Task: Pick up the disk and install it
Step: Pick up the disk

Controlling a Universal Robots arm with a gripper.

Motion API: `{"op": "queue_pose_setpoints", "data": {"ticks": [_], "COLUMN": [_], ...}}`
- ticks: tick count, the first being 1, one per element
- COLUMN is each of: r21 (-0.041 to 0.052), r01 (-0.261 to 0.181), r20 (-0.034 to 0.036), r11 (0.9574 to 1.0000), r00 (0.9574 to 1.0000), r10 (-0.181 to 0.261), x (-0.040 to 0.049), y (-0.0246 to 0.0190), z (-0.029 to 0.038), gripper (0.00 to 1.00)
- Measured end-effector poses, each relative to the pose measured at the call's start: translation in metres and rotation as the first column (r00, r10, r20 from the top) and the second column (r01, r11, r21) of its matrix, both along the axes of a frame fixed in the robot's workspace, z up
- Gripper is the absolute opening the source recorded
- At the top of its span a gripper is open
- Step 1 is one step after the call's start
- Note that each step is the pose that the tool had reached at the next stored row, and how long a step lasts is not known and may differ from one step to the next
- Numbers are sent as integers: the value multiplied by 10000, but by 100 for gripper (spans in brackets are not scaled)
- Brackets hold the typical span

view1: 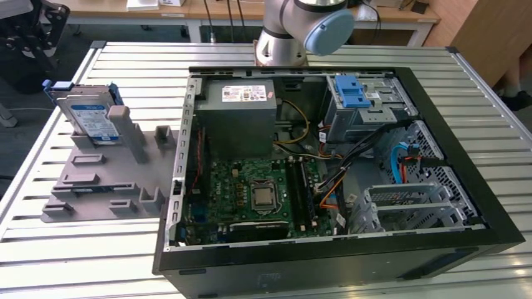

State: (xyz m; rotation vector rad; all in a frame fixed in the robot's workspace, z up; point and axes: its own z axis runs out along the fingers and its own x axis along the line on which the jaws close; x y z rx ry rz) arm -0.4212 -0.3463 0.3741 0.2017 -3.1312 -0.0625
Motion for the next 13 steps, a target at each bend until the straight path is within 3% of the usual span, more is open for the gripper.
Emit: {"op": "queue_pose_setpoints", "data": {"ticks": [7, 10, 13], "r21": [0, -1, -2], "r01": [-728, -1111, -1582], "r20": [22, 37, 40], "r11": [9973, 9938, 9874], "r00": [9973, 9938, 9874], "r10": [728, 1111, 1582], "x": [0, 1, 0], "y": [-1, -1, -1], "z": [-3, -5, -8], "gripper": [11, 11, 11]}}
